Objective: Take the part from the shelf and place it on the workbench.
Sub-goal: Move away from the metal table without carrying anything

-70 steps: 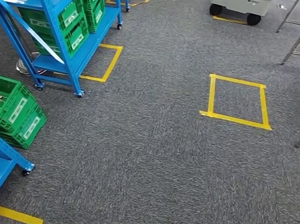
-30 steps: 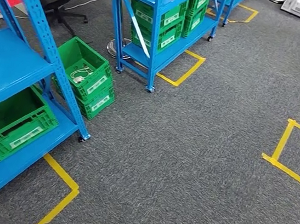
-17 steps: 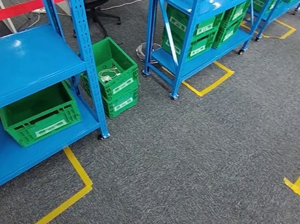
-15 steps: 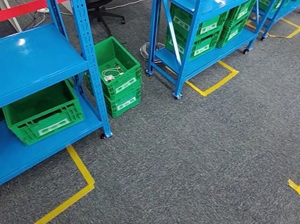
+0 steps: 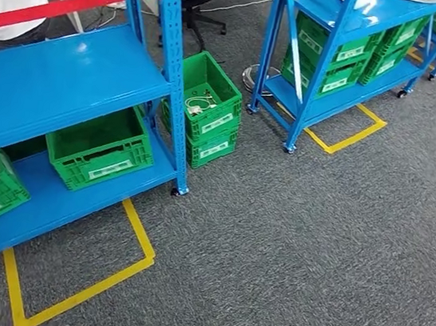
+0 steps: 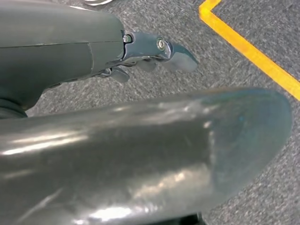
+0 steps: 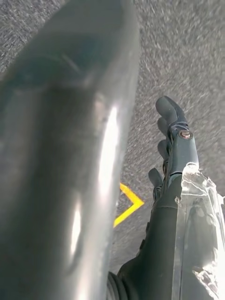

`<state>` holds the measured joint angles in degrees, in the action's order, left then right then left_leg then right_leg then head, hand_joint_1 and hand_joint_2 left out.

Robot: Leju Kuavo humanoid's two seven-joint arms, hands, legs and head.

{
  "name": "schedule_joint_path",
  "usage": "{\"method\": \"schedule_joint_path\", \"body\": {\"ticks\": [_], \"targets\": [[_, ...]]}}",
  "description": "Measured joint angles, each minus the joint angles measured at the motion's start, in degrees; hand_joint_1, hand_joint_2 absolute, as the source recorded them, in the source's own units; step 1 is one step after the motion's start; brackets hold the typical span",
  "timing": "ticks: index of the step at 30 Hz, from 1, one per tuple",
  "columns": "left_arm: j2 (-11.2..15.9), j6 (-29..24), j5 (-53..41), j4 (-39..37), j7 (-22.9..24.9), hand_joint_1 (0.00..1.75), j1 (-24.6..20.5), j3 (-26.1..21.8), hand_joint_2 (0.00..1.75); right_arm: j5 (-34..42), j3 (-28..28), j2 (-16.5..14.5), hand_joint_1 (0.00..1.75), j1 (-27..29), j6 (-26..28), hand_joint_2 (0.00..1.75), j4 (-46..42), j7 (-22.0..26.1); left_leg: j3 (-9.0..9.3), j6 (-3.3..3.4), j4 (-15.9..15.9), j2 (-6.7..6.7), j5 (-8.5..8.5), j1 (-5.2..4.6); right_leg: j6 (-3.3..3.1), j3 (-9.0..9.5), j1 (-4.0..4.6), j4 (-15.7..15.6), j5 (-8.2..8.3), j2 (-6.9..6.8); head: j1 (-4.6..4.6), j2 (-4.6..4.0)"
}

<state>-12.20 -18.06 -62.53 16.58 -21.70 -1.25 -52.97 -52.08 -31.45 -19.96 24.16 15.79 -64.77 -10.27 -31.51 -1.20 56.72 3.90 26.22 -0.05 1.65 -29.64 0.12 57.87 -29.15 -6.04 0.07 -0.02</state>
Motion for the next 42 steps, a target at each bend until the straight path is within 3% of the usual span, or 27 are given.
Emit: {"method": "schedule_joint_path", "body": {"ticks": [1,2,4,6,8,9,10,11,12,14,15,17,19,21,23,24,25,26,28,30,32,34,36,38,39,40,42], "targets": [[0.0,0.0,0.0,0.0,0.0,0.0,0.0,-0.1,0.0,-0.1,0.0,0.0,0.0,-0.1,0.0,0.0,0.0,0.0,-0.08,0.41,0.0,-0.73,-0.05,0.03,0.28,0.32,-0.02,-0.2,-0.07,-0.55,0.13,0.0],[0.1,0.0,-0.1,0.0,0.0,0.0,0.2,-0.1,0.0,-0.1,0.0,0.0,0.0,-0.2,-0.1,0.0,0.0,0.1,-0.07,0.76,-0.1,-1.33,-0.15,0.1,0.62,0.51,-0.12,0.0,-0.33,-0.17,0.24,0.0],[0.1,0.0,-0.2,0.1,0.0,0.0,0.2,-0.3,0.0,-0.3,0.1,0.0,0.0,-0.2,-0.1,0.0,0.0,0.2,-0.04,1.48,-0.3,-2.58,-0.47,0.35,1.24,-0.51,-0.35,3.0,-2.35,2.53,0.33,0.0],[0.0,-0.1,-0.3,0.1,0.0,0.0,0.1,-0.3,0.0,-0.4,0.1,0.0,0.0,-0.1,-0.1,0.0,0.0,0.3,-0.14,1.88,-0.3,-3.92,-0.59,0.44,1.52,-4.09,-0.46,10.5,-6.03,5.31,0.41,0.0],[0.0,-0.1,-0.4,0.1,0.0,0.0,0.1,-0.3,0.0,-0.6,0.1,0.0,0.0,0.0,-0.1,0.0,0.0,0.3,-0.17,1.98,-0.3,-5.4,-0.6,0.41,1.58,-7.38,-0.46,16.5,-7.74,5.84,0.41,0.0],[0.1,-0.1,-0.5,0.1,0.0,0.0,0.1,-0.4,0.0,-0.6,0.1,0.0,0.0,-0.1,-0.1,0.0,0.0,0.4,-0.12,1.97,-0.3,-6.18,-0.61,0.42,1.53,-7.66,-0.48,16.5,-6.85,5.89,0.4,0.0],[0.1,-0.1,-0.5,0.1,0.0,0.0,0.2,-0.4,0.0,-0.7,0.1,0.0,0.0,-0.1,-0.2,0.0,0.0,0.4,-0.04,1.94,-0.3,-6.99,-0.6,0.44,1.46,-6.85,-0.54,14.1,-4.97,6.09,0.4,0.0],[0.0,-0.1,-0.6,0.2,0.0,0.0,0.2,-0.5,0.0,-0.7,0.1,0.0,0.0,-0.1,-0.2,0.0,0.0,0.5,0.05,1.83,-0.3,-7.83,-0.59,0.49,1.38,-5.17,-0.66,10.2,-2.56,6.79,0.41,0.0],[0.0,-0.1,-0.6,0.2,0.0,0.0,0.2,-0.5,0.0,-0.7,0.1,0.0,0.0,-0.1,-0.2,0.0,0.0,0.5,0.07,1.62,-0.2,-8.58,-0.57,0.46,1.32,-3.4,-0.88,6.1,-0.78,8.36,0.41,0.0],[0.0,-0.1,-0.6,0.2,0.0,0.0,0.1,-0.5,0.0,-0.7,0.1,0.0,0.0,-0.1,-0.3,0.0,0.1,0.5,-0.22,0.94,0.0,-9.91,-0.65,0.43,1.12,-1.28,-1.21,1.1,0.7,10.9,0.35,0.0],[0.1,-0.1,-0.6,0.2,0.0,0.0,0.1,-0.5,0.0,-0.7,0.0,0.0,0.0,-0.1,-0.3,0.0,0.1,0.5,-0.47,0.51,-0.1,-10.49,-0.79,0.49,0.88,-1.01,-1.19,0.6,0.51,11.38,0.32,0.0],[0.1,-0.1,-0.7,0.2,0.0,0.0,0.2,-0.6,0.0,-0.7,0.0,0.0,0.0,-0.1,-0.3,0.0,0.1,0.5,-0.9,-0.28,-0.2,-11.02,-1.06,0.82,0.04,-0.8,-1.02,0.4,0.77,10.13,0.31,0.0],[0.1,-0.1,-0.7,0.2,0.0,0.0,0.2,-0.6,0.0,-0.7,0.0,0.0,0.0,-0.1,-0.3,0.0,0.1,0.5,-1.93,-0.86,1.6,-8.7,0.27,0.78,-0.73,-0.62,-1.01,0.0,1.11,8.73,0.12,0.0],[0.1,-0.1,-0.7,0.3,0.0,0.0,0.1,-0.6,0.0,-0.7,0.0,0.0,0.0,-0.1,-0.3,0.0,0.1,0.6,-5.04,-1.18,8.1,-5.66,3.95,0.61,-1.13,-0.58,-0.9,-0.1,1.15,7.06,-0.18,0.0],[0.1,0.0,-0.7,0.3,0.0,0.0,0.0,-0.6,0.0,-0.7,-0.1,0.0,0.0,0.0,-0.3,0.0,0.1,0.6,-8.35,-1.35,15.0,-4.8,6.61,0.63,-1.35,-0.57,-0.76,-0.1,1.02,5.19,-0.26,0.0],[0.1,0.0,-0.7,0.3,0.0,0.0,0.1,-0.6,0.0,-0.7,-0.1,0.0,0.0,0.0,-0.3,0.0,0.1,0.6,-8.76,-1.37,15.9,-4.69,6.37,0.64,-1.38,-0.52,-0.73,-0.1,0.94,4.36,-0.26,0.0],[0.1,0.0,-0.7,0.3,0.0,0.0,0.2,-0.6,0.0,-0.7,-0.1,0.0,0.0,-0.1,-0.3,0.0,0.1,0.6,-8.03,-1.33,14.7,-4.52,5.1,0.63,-1.36,-0.41,-0.72,-0.1,0.85,3.62,-0.26,0.0],[0.1,0.0,-0.7,0.3,0.0,0.0,0.2,-0.6,0.0,-0.7,-0.1,0.0,0.0,-0.2,-0.3,0.0,0.1,0.6,-6.23,-1.21,11.4,-3.99,3.15,0.6,-1.25,-0.22,-0.71,-0.1,0.73,2.94,-0.27,0.0],[0.1,0.0,-0.7,0.4,0.0,0.0,0.1,-0.6,0.0,-0.7,-0.1,0.0,0.0,-0.2,-0.3,0.0,0.1,0.6,-2.04,-0.75,3.7,-1.51,0.12,0.36,-0.79,0.06,-0.45,0.0,0.32,1.72,-0.3,0.0],[0.0,0.0,-0.8,0.4,0.0,0.0,0.0,-0.6,0.0,-0.7,-0.1,0.0,0.0,-0.2,-0.3,0.0,0.1,0.6,-0.23,-0.17,0.1,-0.18,-0.53,0.08,-0.23,0.17,-0.12,-0.1,-0.08,0.65,-0.13,0.0],[0.1,0.0,-0.8,0.5,0.0,0.0,0.1,-0.6,0.0,-0.7,-0.1,0.0,0.0,-0.3,-0.3,0.0,0.1,0.6,-0.28,0.48,-0.3,-1.38,-0.53,0.09,0.33,0.69,-0.14,-0.3,-0.34,-0.23,0.04,0.0],[0.1,-0.1,-0.8,0.5,0.0,0.0,0.3,-0.6,0.0,-0.7,0.0,0.0,0.0,-0.4,-0.3,0.0,0.0,0.6,-0.18,1.17,-0.6,-2.54,-0.79,0.38,0.93,0.37,-0.31,1.5,-1.8,1.44,0.22,0.0],[0.0,-0.1,-0.8,0.5,0.0,0.0,0.2,-0.6,0.0,-0.7,0.0,0.0,0.0,-0.4,-0.3,0.0,0.0,0.6,-0.21,1.62,-0.6,-3.69,-0.98,0.57,1.34,-2.68,-0.45,8.1,-5.33,4.55,0.54,0.0],[0.0,0.0,-0.8,0.5,0.0,0.0,0.2,-0.6,0.0,-0.7,0.0,0.0,0.0,-0.3,-0.3,0.0,0.0,0.6,-0.31,1.75,-0.6,-5.05,-1.02,0.57,1.47,-6.66,-0.5,15.8,-8.15,5.76,0.64,0.0],[0.0,0.0,-0.8,0.5,0.0,0.0,0.2,-0.6,0.0,-0.7,0.0,0.0,0.0,-0.2,-0.3,0.0,0.0,0.6,-0.29,1.74,-0.6,-5.76,-1.02,0.57,1.45,-7.67,-0.51,17.3,-8.04,5.89,0.66,0.0],[0.0,0.0,-0.8,0.5,0.0,0.0,0.3,-0.6,0.0,-0.7,0.0,0.0,0.0,-0.2,-0.3,0.0,0.0,0.6,-0.22,1.72,-0.6,-6.52,-1.02,0.59,1.42,-7.5,-0.55,16.3,-6.67,5.97,0.64,0.0],[-0.1,0.0,-0.8,0.5,0.0,0.0,0.3,-0.6,0.0,-0.7,0.0,0.0,0.0,-0.2,-0.3,0.0,0.0,0.6,-0.05,1.47,-0.5,-8.09,-1.01,0.71,1.38,-4.28,-0.85,8.5,-2.1,7.32,0.67,0.0]]}}
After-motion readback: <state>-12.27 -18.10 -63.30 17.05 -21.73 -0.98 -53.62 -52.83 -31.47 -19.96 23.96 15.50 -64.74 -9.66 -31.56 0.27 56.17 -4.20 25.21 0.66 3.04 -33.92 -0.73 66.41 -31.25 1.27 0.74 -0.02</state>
